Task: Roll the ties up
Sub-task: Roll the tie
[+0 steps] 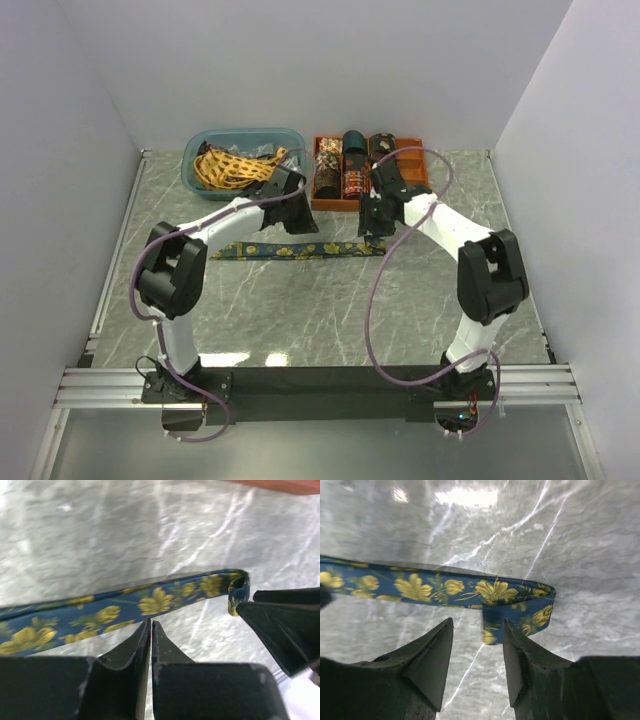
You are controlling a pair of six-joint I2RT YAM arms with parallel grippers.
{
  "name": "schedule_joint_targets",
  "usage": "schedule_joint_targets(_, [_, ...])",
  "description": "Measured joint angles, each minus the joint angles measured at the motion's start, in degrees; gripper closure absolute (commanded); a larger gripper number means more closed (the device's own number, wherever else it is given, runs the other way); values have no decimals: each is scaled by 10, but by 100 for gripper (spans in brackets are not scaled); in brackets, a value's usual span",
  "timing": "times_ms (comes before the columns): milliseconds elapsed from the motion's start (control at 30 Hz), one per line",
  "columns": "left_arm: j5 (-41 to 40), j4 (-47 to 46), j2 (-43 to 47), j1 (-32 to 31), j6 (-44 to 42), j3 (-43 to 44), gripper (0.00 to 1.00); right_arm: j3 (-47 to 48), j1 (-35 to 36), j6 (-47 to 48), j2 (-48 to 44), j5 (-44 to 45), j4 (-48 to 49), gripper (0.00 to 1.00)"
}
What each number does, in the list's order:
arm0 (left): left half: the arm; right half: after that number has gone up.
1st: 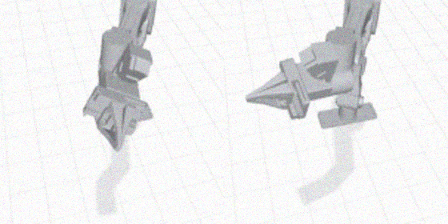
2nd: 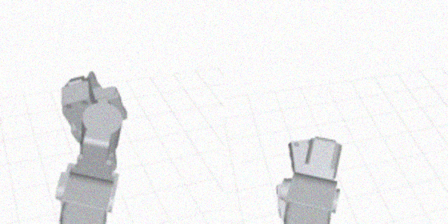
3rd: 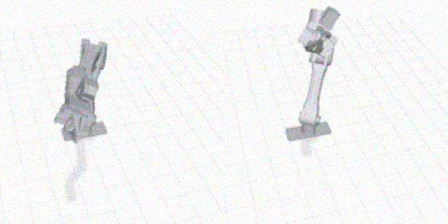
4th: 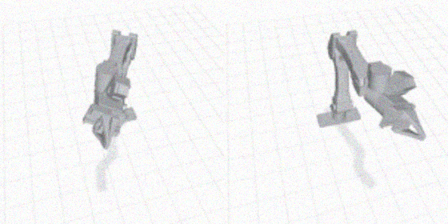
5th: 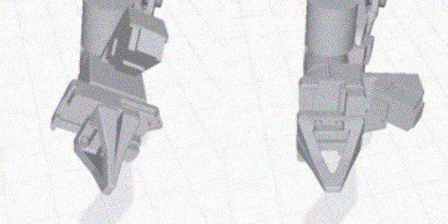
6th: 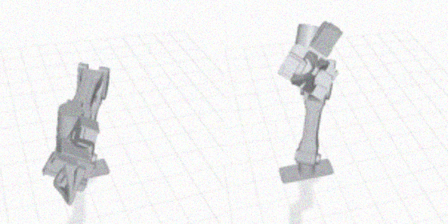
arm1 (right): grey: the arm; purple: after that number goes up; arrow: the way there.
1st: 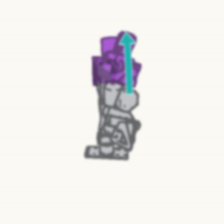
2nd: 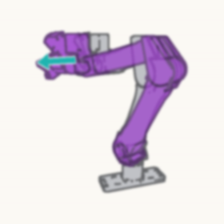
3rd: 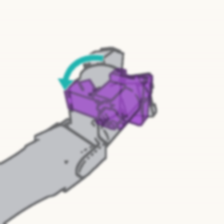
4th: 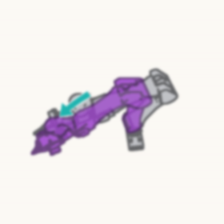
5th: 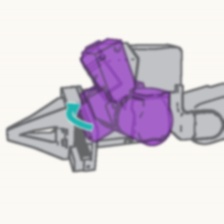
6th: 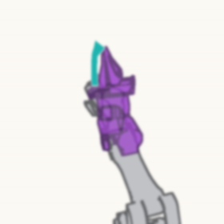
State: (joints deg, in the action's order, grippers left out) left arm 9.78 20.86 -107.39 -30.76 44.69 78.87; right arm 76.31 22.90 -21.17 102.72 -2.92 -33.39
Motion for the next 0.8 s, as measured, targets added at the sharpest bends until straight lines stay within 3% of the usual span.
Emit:
schedule_joint_targets(200, [11,0,-20,-14,0,43,88,-14,-21,-2,-58,-12,6,48])
schedule_joint_targets(300, [16,3,-38,-23,0,69,88,-34,-38,-7,-82,-10,15,54])
schedule_joint_targets(467, [22,4,-50,-38,0,87,88,-96,-85,-22,-126,5,31,55])
schedule_joint_targets(667, [26,5,-50,-46,-2,87,88,-152,-156,-31,-166,5,59,47])
schedule_joint_targets(800, [24,9,-50,-46,-8,87,88,-196,-206,-30,-162,-43,111,43])
